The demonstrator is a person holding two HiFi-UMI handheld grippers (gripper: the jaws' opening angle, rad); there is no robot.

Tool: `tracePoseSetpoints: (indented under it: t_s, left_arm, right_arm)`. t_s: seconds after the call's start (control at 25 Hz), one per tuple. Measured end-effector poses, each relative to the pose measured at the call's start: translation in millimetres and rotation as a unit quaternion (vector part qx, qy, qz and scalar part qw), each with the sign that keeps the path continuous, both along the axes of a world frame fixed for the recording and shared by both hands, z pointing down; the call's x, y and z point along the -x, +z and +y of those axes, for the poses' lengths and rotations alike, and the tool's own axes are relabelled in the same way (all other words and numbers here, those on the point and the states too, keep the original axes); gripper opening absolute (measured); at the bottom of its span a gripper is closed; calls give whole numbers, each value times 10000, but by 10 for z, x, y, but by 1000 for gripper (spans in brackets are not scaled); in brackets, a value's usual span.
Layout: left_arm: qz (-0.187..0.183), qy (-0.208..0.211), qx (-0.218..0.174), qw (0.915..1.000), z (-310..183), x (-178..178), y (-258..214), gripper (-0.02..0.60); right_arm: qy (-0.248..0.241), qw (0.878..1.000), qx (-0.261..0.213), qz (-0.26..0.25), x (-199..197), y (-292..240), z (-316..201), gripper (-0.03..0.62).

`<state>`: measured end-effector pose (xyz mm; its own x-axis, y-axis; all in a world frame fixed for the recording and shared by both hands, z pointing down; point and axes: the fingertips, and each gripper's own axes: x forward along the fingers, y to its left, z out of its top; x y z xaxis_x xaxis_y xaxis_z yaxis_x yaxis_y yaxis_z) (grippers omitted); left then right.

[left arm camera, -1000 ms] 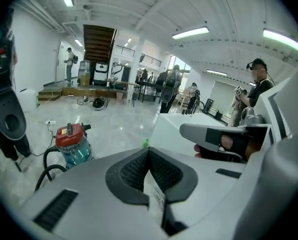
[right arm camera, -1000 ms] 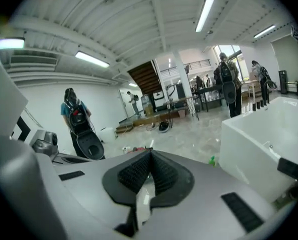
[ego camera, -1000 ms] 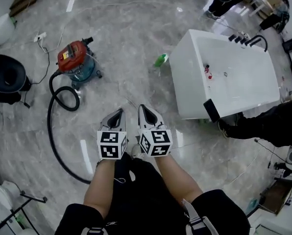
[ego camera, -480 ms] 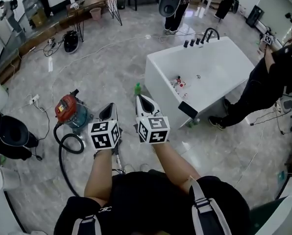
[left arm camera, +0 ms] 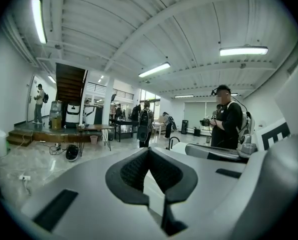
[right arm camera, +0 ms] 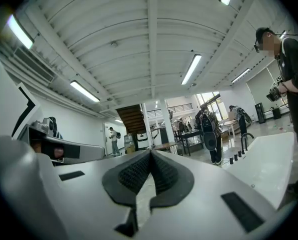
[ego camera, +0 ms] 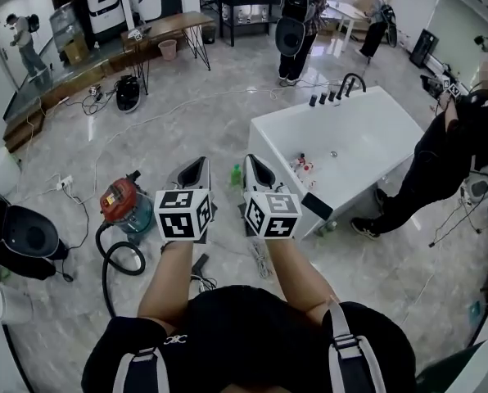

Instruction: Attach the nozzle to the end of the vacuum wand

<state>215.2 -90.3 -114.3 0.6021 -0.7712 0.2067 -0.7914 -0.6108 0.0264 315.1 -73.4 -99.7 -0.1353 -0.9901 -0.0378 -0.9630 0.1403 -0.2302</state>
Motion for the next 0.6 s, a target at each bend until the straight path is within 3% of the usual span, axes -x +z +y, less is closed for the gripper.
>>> tracePoseSetpoints:
  t_s: [0.6]
  left_arm:
    - [-105,-69,-81,9999,-35,118,90,11]
  right_arm:
    - [-60,10000,-24,-4,75,55,3,12]
